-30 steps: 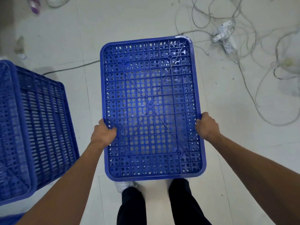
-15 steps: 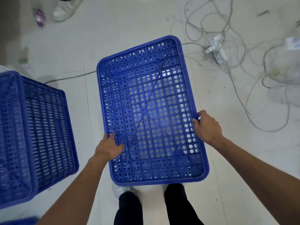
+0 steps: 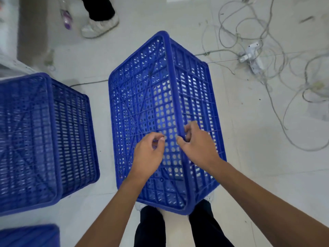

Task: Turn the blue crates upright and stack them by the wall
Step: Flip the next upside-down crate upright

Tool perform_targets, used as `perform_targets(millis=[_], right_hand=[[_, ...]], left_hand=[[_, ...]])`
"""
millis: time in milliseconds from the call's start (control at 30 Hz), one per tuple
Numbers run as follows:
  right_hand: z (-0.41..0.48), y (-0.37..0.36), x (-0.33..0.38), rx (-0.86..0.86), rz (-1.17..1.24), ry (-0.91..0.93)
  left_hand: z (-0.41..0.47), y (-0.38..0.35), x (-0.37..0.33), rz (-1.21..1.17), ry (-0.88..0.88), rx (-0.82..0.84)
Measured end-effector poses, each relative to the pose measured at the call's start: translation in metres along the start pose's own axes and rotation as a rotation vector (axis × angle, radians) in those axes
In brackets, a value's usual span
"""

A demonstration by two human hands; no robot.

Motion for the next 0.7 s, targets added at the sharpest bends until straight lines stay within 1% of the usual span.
perform_targets(millis=[100, 200, 267, 300, 367, 433, 500, 533, 567, 600, 633, 700], right_hand=[[-0.006, -0.018, 0.024, 0.070, 0.074, 0.045], [-0.010, -0.035, 0.039, 0.202, 0.142, 0.072], [-0.011, -0.044, 0.045, 0.251, 0.147, 0.077], [-0.011, -0.048, 0.046, 0.241, 0.134, 0.065], [-0.006, -0.054, 0.039, 0.147, 0.103, -0.011], [0.000, -0.057, 0.021, -0.030, 0.081, -0.149], [0.003, -0.057, 0.001, -0.237, 0.045, -0.273], [0.003, -0.060, -0.009, -0.303, 0.022, -0.314], [0.003, -0.063, -0.018, -0.307, -0.005, -0.364], [0.001, -0.072, -0.028, -0.246, -0.018, -0.418], [-0.002, -0.082, -0.033, -0.133, -0.002, -0.477], [-0.014, -0.099, -0.035, 0.095, 0.143, -0.599]], left_hand=[[-0.003, 0.011, -0.003, -0.020, 0.022, -0.047], [-0.002, 0.032, 0.013, 0.016, 0.087, -0.094], [-0.001, 0.048, 0.025, 0.081, 0.103, -0.110], [-0.002, 0.056, 0.032, 0.128, 0.112, -0.109], [-0.002, 0.070, 0.049, 0.216, 0.157, -0.082], [0.000, 0.084, 0.067, 0.244, 0.220, -0.054], [0.006, 0.102, 0.083, 0.177, 0.293, -0.097], [0.011, 0.111, 0.089, 0.118, 0.334, -0.139], [0.014, 0.118, 0.093, 0.064, 0.369, -0.172], [0.017, 0.124, 0.099, 0.024, 0.395, -0.187], [0.020, 0.129, 0.105, -0.004, 0.412, -0.191], [0.024, 0.133, 0.121, -0.050, 0.437, -0.184]])
Point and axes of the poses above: each hand's wrist, its own z-axis towards the middle knuckle, its own y-axis out of the back of the hand, x = y × z, the point moved 2 cm from there along z, towards the middle knuckle, and after that the axes turned 13 degrees about -x, right-handed, at the moved point
